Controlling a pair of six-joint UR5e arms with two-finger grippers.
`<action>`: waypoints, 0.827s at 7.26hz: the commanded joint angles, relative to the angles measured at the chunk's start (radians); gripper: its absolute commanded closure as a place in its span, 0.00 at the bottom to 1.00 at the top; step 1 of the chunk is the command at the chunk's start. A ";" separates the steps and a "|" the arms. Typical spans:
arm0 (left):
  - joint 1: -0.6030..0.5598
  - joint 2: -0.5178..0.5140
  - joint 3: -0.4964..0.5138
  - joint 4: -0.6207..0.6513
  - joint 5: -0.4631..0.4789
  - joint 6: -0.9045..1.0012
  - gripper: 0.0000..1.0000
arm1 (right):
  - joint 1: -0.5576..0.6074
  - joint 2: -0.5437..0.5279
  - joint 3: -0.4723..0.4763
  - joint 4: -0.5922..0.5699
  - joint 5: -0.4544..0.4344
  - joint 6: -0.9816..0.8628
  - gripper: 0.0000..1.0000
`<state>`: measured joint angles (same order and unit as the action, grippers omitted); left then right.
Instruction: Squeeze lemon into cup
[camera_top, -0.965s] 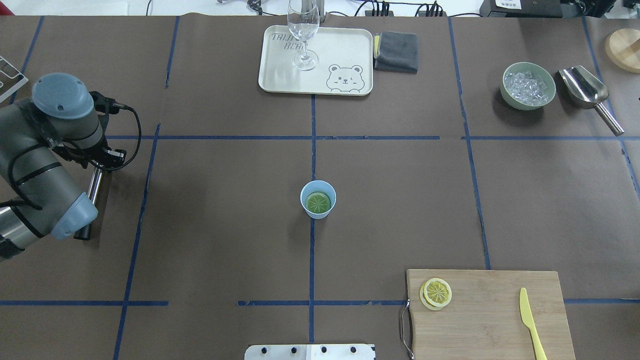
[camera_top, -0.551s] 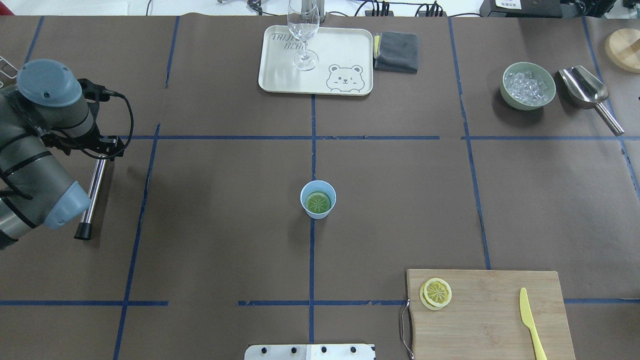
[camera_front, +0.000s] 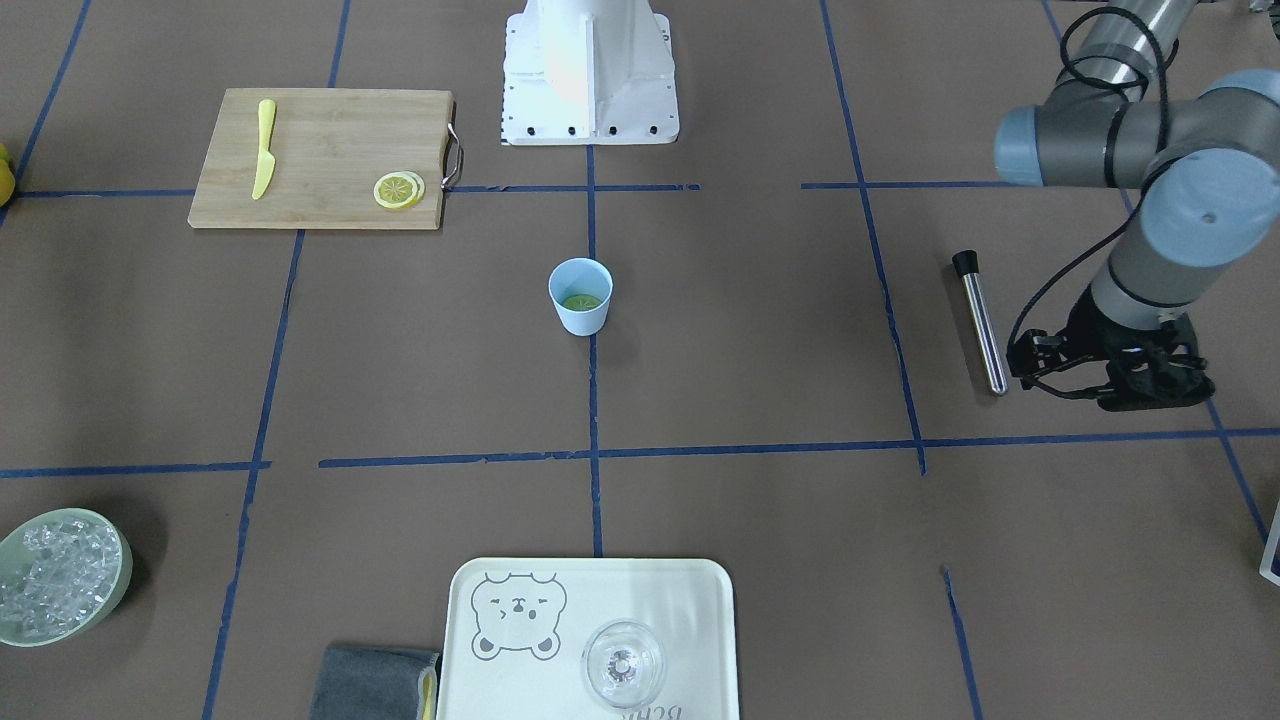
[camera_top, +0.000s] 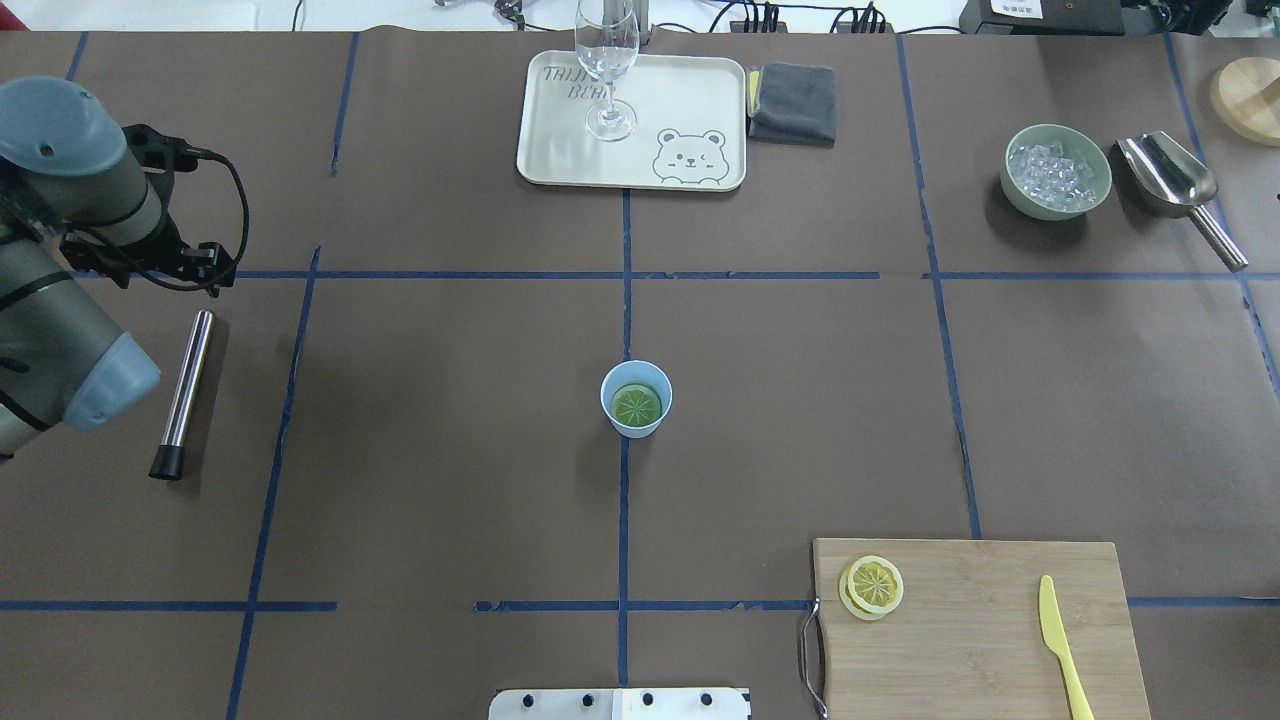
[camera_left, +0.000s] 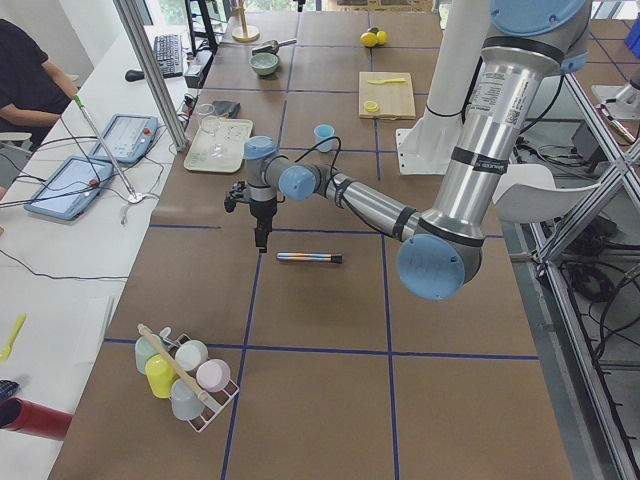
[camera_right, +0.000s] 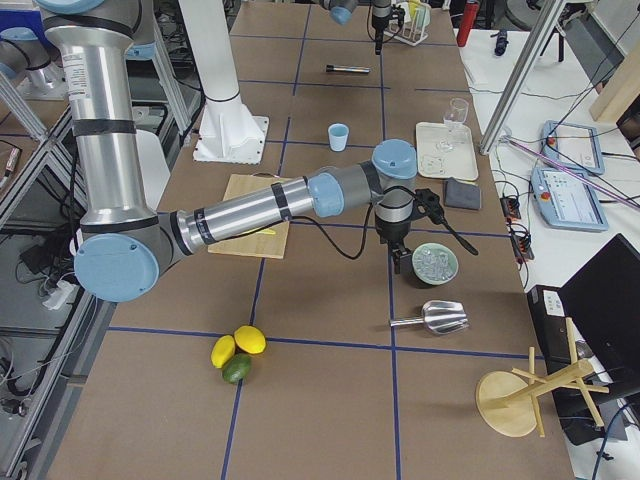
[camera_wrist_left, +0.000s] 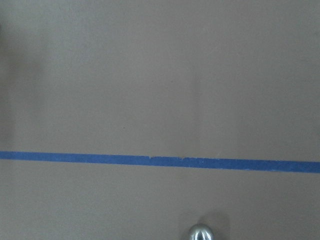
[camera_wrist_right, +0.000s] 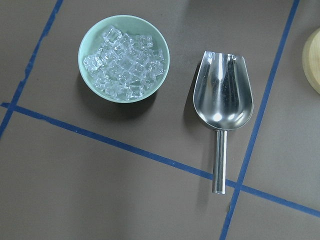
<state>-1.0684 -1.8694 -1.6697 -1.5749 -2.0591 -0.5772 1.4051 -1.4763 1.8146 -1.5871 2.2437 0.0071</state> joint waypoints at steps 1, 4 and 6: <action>-0.178 0.019 -0.005 0.009 -0.111 0.219 0.00 | 0.000 -0.009 -0.008 -0.002 0.011 0.001 0.00; -0.413 0.163 0.031 0.009 -0.188 0.547 0.00 | 0.002 -0.019 -0.014 -0.005 0.014 -0.001 0.00; -0.465 0.229 0.041 0.007 -0.178 0.634 0.00 | 0.002 -0.033 -0.032 -0.010 0.040 0.002 0.00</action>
<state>-1.4884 -1.6816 -1.6368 -1.5672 -2.2401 0.0068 1.4065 -1.5003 1.7948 -1.5951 2.2652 0.0076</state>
